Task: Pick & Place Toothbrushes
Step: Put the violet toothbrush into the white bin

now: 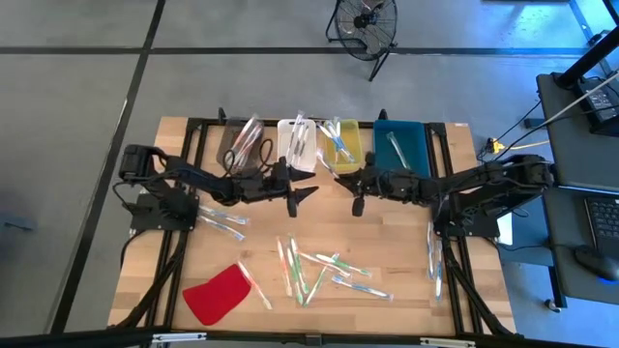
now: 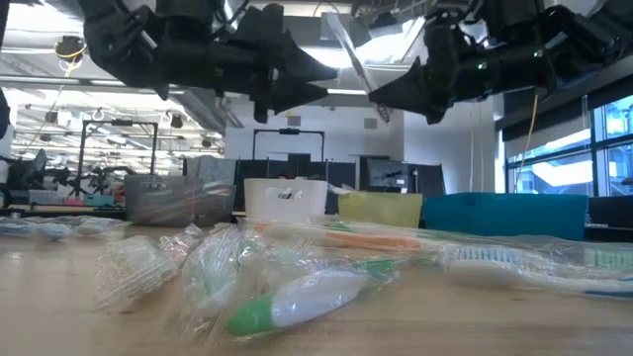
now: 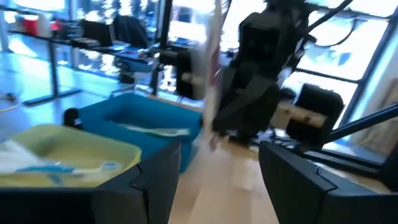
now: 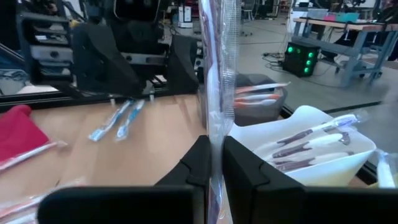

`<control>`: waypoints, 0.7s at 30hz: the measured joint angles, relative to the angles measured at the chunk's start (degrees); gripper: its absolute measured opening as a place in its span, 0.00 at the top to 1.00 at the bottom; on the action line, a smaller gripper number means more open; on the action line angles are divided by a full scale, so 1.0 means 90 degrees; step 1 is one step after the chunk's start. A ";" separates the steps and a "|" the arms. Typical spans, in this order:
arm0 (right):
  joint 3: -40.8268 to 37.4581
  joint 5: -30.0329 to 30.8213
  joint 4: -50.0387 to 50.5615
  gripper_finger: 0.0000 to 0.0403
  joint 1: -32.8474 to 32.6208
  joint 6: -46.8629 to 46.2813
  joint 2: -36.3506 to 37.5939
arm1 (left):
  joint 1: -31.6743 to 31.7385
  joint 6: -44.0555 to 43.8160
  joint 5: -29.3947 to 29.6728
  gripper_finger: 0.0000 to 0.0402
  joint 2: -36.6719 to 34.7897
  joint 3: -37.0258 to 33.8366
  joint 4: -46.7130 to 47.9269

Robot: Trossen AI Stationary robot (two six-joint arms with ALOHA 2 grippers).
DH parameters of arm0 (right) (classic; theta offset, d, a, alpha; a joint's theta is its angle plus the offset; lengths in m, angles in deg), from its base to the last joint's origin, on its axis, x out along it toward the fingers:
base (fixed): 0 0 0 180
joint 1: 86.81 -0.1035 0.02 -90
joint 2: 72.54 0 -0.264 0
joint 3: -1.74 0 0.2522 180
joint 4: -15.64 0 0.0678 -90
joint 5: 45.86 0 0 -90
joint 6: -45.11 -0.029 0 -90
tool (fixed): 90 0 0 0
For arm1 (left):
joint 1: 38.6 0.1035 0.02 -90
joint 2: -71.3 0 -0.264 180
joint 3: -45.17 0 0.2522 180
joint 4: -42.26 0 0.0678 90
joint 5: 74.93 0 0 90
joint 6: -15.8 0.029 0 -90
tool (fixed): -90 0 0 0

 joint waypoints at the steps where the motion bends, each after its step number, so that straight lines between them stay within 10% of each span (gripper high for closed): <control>1: 0.0000 0.0004 -0.0100 0.93 0.0000 -0.0001 -0.0114 | 0.0045 -0.0008 -0.0150 0.47 0.0035 0.0001 -0.0093; 21: 0.0170 -0.0358 -0.1472 0.93 -0.0207 -0.0507 -0.1722 | 0.0653 -0.0131 -0.0866 0.47 0.0203 0.0260 -0.0298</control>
